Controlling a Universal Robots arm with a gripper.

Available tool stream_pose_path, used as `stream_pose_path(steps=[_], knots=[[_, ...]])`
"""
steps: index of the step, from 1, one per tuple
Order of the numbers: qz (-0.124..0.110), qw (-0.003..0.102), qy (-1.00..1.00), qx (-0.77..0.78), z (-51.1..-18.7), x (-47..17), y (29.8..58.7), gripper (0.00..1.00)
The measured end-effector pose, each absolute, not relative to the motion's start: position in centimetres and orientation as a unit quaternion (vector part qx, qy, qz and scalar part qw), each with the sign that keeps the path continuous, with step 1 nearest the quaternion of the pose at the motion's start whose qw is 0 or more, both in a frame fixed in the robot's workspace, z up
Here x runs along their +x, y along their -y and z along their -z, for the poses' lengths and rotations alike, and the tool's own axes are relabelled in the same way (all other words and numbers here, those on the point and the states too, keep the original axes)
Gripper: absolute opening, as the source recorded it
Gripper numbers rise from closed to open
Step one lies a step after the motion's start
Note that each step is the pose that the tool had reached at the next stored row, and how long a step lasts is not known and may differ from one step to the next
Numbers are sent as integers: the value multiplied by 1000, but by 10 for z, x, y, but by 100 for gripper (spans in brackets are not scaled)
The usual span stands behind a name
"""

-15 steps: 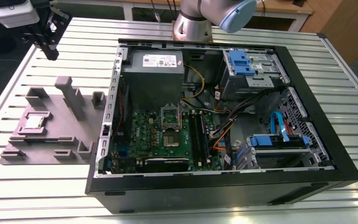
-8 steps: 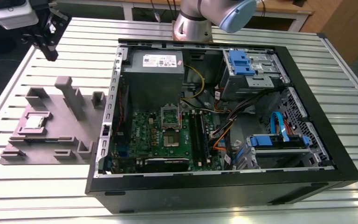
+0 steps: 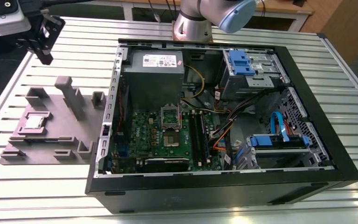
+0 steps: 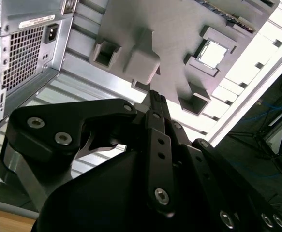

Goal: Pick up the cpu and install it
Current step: 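Reach for the cpu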

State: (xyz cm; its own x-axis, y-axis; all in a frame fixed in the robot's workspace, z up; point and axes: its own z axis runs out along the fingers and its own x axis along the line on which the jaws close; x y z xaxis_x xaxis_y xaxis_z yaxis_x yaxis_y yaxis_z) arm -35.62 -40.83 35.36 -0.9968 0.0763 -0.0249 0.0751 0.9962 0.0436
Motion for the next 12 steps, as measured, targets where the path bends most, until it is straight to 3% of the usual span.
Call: stream_pose_path(steps=[12], knots=[[-21, 13, -999, 38, -335, -382, 409, 10]])
